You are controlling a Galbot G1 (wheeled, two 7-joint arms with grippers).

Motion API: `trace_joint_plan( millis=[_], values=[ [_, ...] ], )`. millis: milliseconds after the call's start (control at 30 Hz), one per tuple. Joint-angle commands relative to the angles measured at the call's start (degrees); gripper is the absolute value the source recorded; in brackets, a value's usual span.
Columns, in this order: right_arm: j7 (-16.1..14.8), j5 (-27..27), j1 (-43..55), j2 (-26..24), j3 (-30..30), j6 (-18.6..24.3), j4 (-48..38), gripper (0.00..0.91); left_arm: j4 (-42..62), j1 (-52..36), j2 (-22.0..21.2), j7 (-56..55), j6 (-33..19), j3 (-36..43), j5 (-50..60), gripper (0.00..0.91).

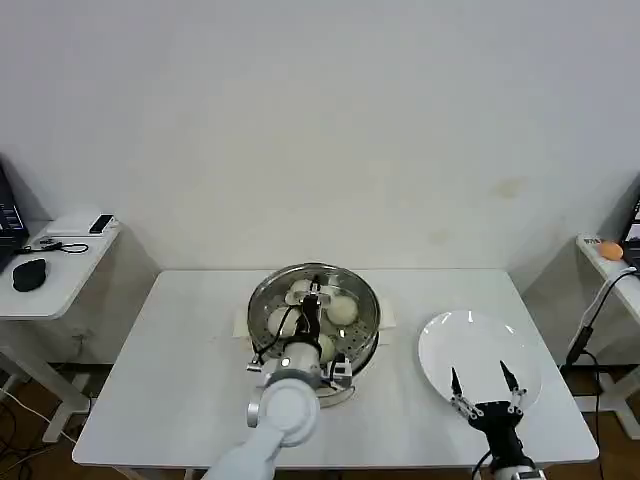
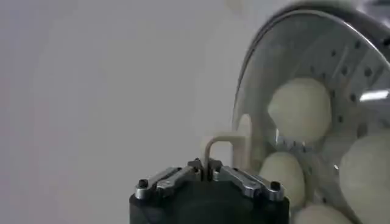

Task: Take steamed baozi put them in steamer then cover it.

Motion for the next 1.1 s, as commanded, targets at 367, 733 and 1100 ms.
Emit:
trace_joint_plan(
  millis=[367, 733, 1100],
  values=[
    [-0.1, -0.5, -0.3, 0.0, -0.6, 0.2, 0.0, 0.907, -0.1, 1.3, -1.3, -0.8, 0.1, -0.5, -1.2, 0.907],
    [-0.2, -0.8, -0.5, 0.0, -0.8, 0.3, 0.2, 0.907, -2.4, 2.6, -1.2, -1.6, 0.2, -1.1, -1.7, 0.907],
    [-0.2, -0.9, -1.0, -0.1, -0.9, 0.5, 0.7, 0.907, -10.6, 8.5, 3.4, -1.9, 0.0, -2.0, -3.6, 0.907]
  ],
)
